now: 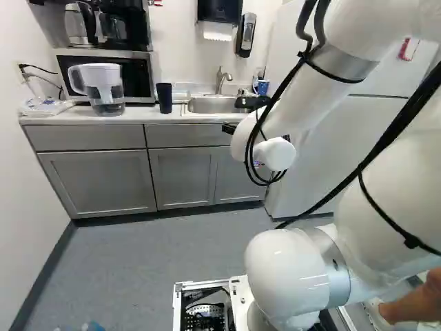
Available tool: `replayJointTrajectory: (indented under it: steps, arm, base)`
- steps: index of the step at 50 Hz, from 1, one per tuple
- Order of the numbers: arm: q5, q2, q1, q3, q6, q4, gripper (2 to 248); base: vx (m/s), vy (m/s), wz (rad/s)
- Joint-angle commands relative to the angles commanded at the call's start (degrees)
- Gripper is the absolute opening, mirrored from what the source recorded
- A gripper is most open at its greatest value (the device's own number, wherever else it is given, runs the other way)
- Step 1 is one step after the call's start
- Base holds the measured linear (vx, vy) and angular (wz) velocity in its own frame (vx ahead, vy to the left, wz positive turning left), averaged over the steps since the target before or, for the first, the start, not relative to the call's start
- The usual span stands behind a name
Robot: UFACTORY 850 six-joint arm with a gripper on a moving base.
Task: Rinse the cup and place it in the tray
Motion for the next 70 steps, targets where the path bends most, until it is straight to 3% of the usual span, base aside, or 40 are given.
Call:
replayJointTrajectory:
  steps: [29, 70]
  arm:
    - [-0.9, -2.2, 0.1, -6.0, 0.0, 0.0, 247]
    - [-8.0, -4.4, 0.1, -13.4, 0.0, 0.0, 247]
  base:
    - [0.0, 0.0, 0.0]
    - [0.0, 0.0, 0.0]
